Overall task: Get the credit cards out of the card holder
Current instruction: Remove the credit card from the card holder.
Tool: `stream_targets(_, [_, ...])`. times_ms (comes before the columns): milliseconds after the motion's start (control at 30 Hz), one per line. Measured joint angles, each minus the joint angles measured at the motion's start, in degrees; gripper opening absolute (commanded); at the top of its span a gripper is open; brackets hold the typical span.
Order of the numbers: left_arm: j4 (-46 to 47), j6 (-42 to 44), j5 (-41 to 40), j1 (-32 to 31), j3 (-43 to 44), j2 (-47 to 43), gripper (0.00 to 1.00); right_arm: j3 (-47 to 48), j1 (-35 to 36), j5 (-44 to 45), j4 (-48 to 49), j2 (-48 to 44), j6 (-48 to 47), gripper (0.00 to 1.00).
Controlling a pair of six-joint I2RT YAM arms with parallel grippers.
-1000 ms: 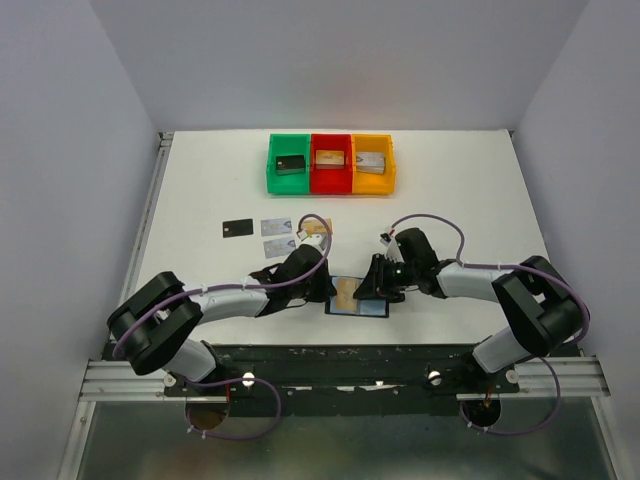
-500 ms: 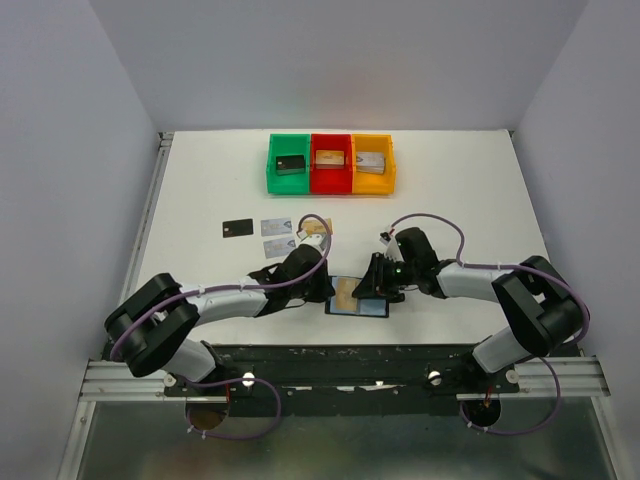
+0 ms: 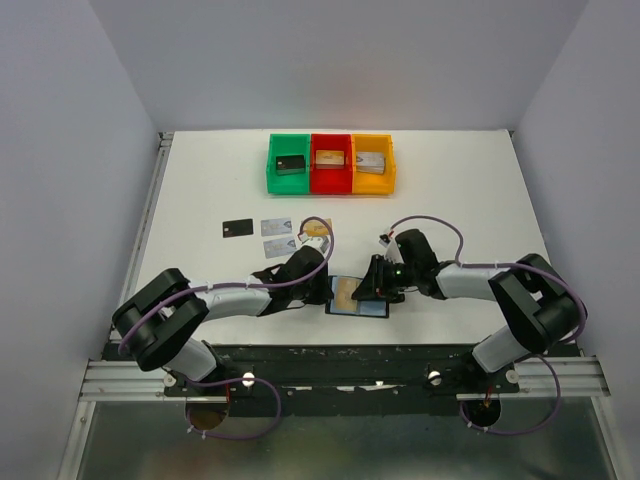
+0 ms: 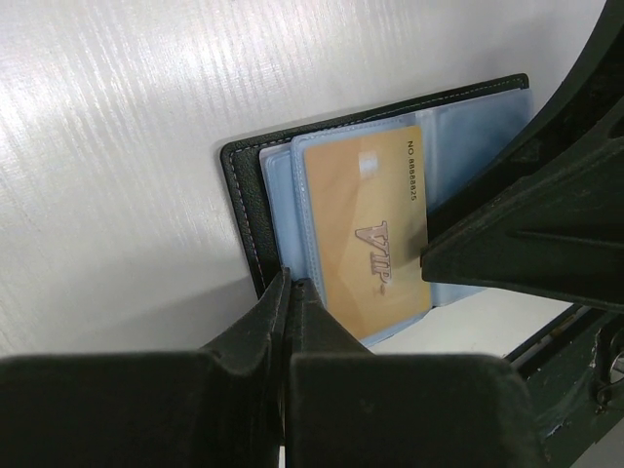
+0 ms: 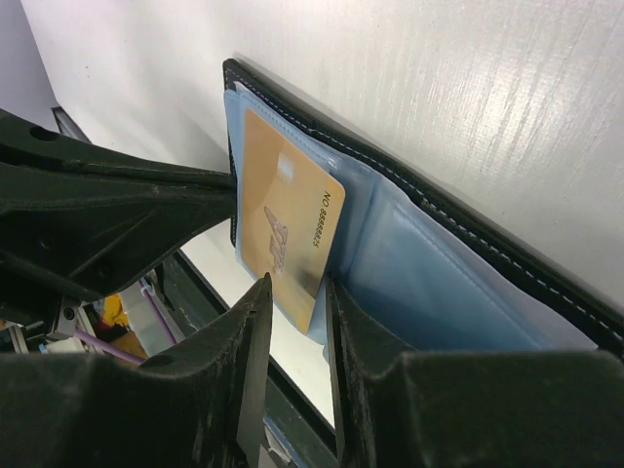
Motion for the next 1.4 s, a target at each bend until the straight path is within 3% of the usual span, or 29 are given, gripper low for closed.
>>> stream_targets(1400, [5.49, -1.20, 0.24, -0.04, -1.99, 0.90, 0.00, -6.99, -0.22, -5.90, 25.33, 5.75, 10.82, 0.38])
